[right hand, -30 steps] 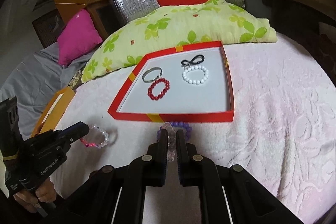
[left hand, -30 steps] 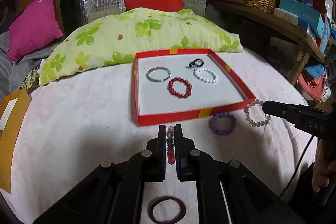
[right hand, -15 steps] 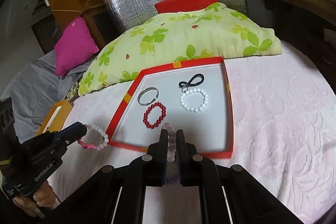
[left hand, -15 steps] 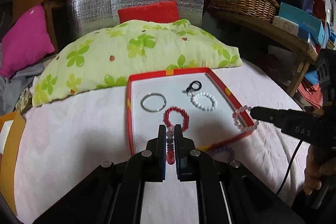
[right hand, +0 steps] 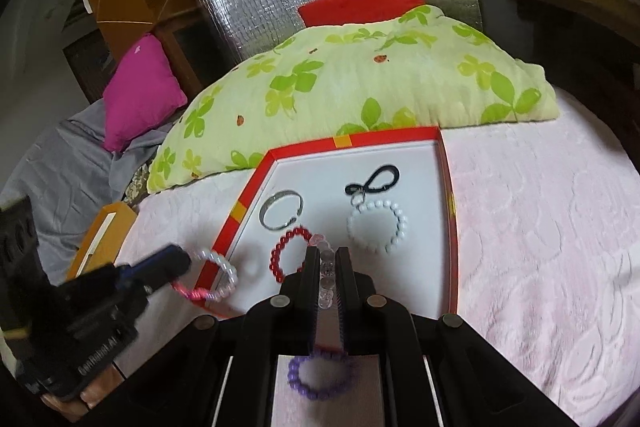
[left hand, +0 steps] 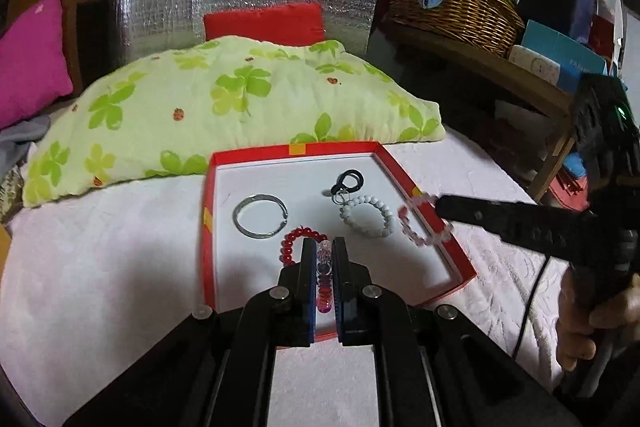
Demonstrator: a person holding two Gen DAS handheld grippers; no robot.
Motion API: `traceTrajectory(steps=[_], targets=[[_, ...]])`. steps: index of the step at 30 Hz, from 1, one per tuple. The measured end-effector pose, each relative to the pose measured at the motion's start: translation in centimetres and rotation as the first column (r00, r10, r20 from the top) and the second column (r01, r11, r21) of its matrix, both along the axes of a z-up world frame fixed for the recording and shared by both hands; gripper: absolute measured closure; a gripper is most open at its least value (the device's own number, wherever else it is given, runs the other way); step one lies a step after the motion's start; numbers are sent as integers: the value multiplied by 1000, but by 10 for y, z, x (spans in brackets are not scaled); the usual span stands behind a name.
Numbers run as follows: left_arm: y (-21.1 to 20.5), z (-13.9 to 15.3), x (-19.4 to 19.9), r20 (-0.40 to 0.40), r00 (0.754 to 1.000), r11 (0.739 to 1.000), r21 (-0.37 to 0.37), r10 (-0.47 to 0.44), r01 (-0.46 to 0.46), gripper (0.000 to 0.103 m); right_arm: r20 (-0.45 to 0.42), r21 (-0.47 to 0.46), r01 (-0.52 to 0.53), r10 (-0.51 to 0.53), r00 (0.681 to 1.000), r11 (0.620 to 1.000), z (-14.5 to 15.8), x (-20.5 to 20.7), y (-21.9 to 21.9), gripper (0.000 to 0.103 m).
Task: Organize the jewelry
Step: 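Carry both pink bead bracelets up and over the red tray, then lower both bracelets into the tray and open both tools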
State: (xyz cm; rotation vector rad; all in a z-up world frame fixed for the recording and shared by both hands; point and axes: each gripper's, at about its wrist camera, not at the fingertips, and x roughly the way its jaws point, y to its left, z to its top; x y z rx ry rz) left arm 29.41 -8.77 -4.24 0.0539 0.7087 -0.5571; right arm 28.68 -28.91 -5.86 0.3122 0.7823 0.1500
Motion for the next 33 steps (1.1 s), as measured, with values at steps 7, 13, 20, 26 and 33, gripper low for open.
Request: traceTrajectory(steps=[7,13,20,26,33], targets=[[-1,-8,12,-5,1000,1000,23,-1,1,95,-35,38,-8,9,999,999,-4,40,-2,94],[3,-17,21,-38,999,1000,14,6,-5,95,-53,39,-22,24,998,999,-10,70,5,94],[-2,-24,26,-52,999,1000,23,-3,4,95,-92,49,-12,17,996,999,-21,107,7,94],[2,-37,42,-85,995,998,46,43,-39,95,-128,57,8,-1,992,998,-32,139,10,94],[3,-50,56,-112,990,994,74,83,-75,95,-172,29,10,-5,985,1000,-49,166,23,94]])
